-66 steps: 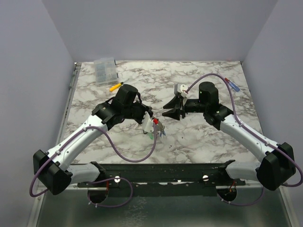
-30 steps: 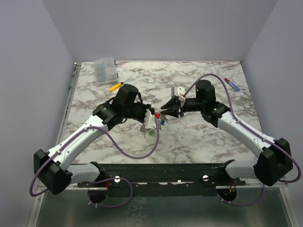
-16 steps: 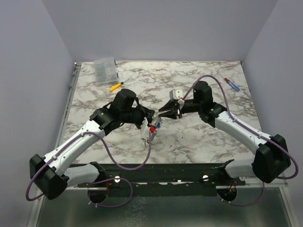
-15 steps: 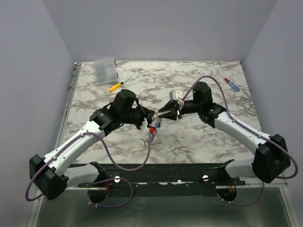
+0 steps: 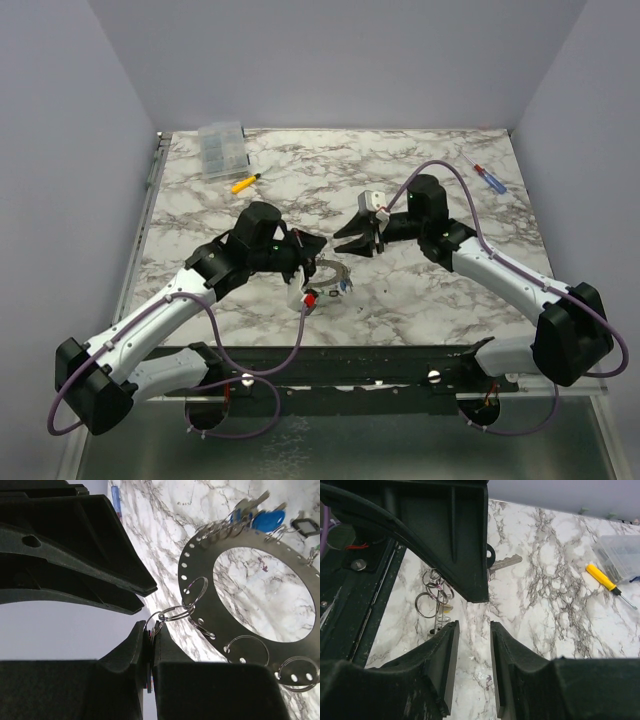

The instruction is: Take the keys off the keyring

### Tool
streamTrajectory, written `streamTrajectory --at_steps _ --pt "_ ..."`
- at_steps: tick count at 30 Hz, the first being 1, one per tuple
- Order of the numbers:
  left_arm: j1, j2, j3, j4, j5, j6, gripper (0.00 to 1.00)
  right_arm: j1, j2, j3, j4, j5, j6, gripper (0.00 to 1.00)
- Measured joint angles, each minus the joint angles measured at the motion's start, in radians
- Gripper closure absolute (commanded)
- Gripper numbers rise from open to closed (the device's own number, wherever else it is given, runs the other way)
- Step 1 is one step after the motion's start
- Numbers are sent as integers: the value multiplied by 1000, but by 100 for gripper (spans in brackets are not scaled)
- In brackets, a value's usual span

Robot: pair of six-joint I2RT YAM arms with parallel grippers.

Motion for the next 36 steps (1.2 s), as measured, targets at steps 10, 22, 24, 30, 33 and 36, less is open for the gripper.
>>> streamTrajectory --at_steps 10,22,24,30,33,36 --pt "-11 -6 -12 52 -35 42 100 30 0 0 19 -6 41 65" --pt "-19 4 -12 60 -63 -2 100 77 0 -3 24 27 49 72" --pt "-19 8 -12 60 -66 -9 100 88 0 -3 21 47 46 79" --pt "-22 11 -12 59 -74 -31 100 113 0 -3 9 97 23 99" --pt "-25 14 -11 59 -86 -60 100 116 -2 -3 6 116 23 99" --pt "-25 14 -11 65 -93 -93 100 116 -11 -8 10 133 32 99"
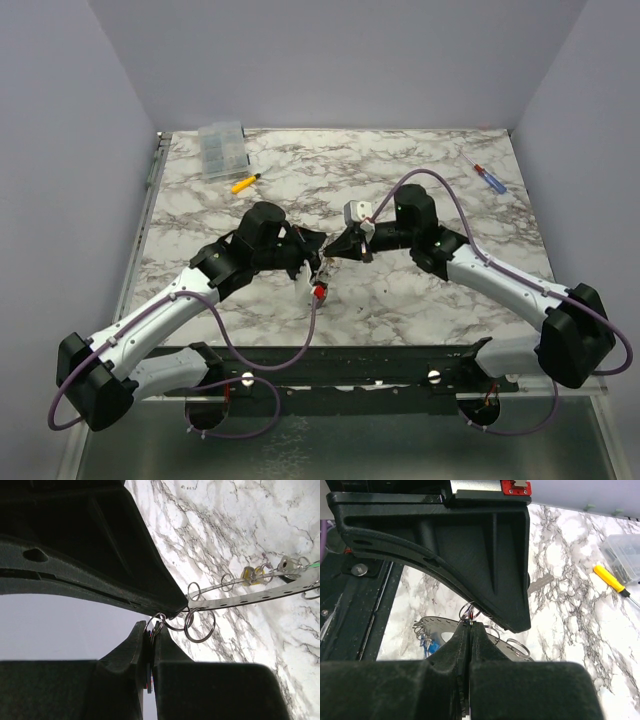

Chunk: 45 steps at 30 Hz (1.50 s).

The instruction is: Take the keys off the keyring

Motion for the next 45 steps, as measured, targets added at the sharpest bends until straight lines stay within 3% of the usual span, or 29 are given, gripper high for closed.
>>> streamTrajectory --at_steps 23,31,45 --pt "0 -111 -179 175 -17 -217 100 -53 -19 -76 212 -62 264 99" --pt "-1 -127 -221 236 3 -238 100 -72 -4 -165 467 -68 475 99" --pt "-11 -90 -258 372 -15 -425 100 -81 56 -312 883 26 814 99"
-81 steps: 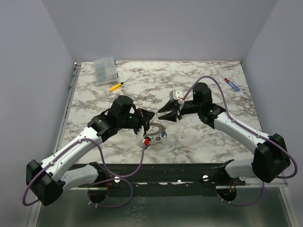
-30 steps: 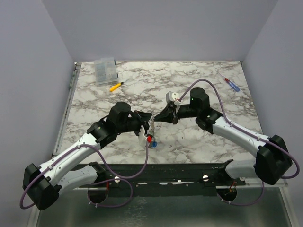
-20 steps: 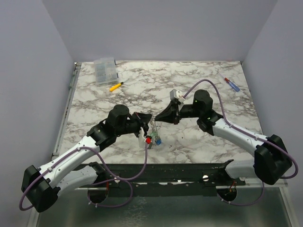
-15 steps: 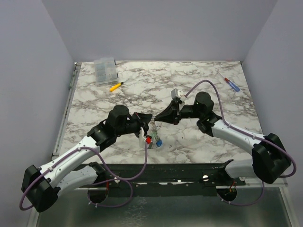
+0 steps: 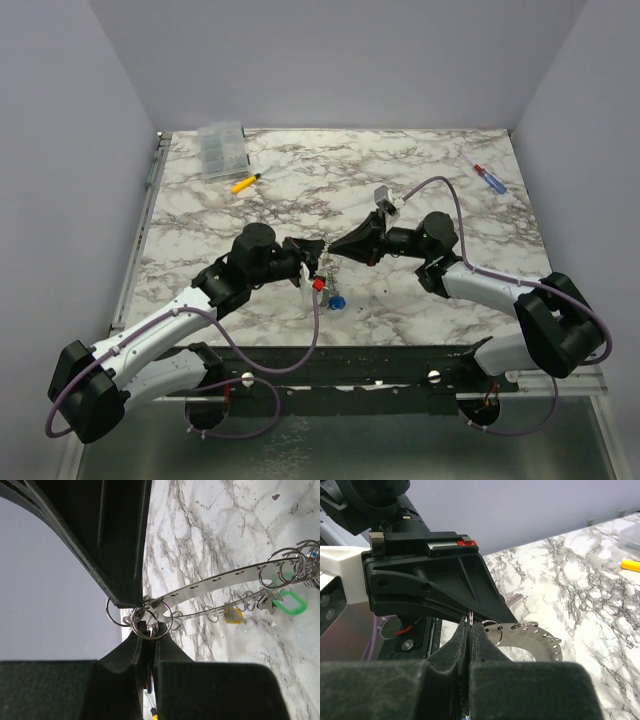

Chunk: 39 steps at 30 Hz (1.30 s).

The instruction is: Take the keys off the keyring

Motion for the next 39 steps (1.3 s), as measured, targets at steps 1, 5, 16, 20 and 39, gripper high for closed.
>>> streamTrajectory --at_steps 1,5,16,20,39 --pt "-2 0 -1 5 -3 -8 100 -1 2 -1 9 1 10 99" --pt "-6 -3 -1 21 -26 -54 100 -3 3 -1 31 -3 19 99" --pt "-8 -16 79 -19 -42 -167 100 -10 -16 -18 35 -60 -140 66" --pt "-7 -18 103 -58 -38 -160 100 -12 -37 -9 -32 -2 -232 55" --pt "-2 33 186 -171 -103 -198 100 -34 -63 229 -597 -10 -552 63"
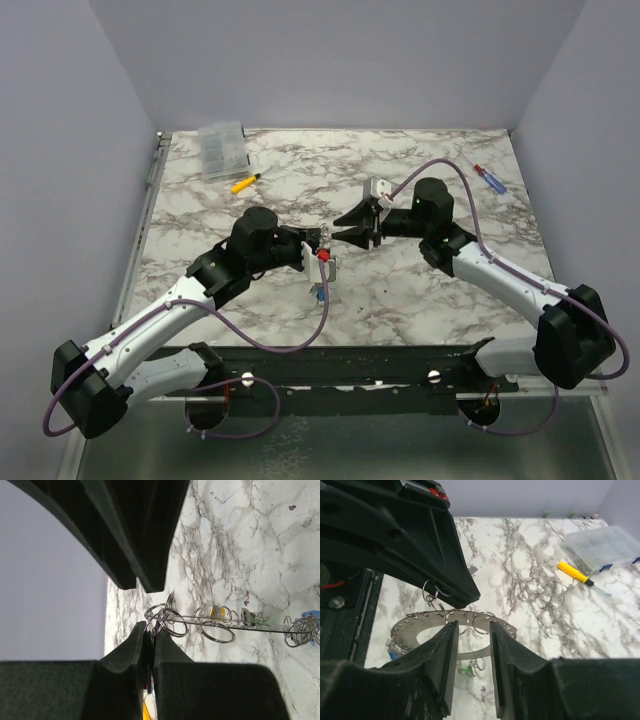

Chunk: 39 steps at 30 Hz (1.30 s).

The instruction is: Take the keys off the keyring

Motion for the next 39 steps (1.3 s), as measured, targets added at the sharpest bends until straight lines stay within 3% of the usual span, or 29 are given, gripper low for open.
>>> streamTrajectory --at_steps 6,12,31,35,39 --pt "0 0 0 -2 10 0 100 6 -8 133 -240 -24 -234 67" --pt "0 5 0 -5 16 -2 100 31 -10 152 -384 -49 -366 65" --pt "0 28 2 -7 39 0 100 92 16 183 -452 -48 -448 64" --pt "0 28 3 -7 42 0 100 104 25 183 -456 -37 -473 70" --pt "0 28 3 -8 42 -1 100 114 25 183 -455 -14 -495 90"
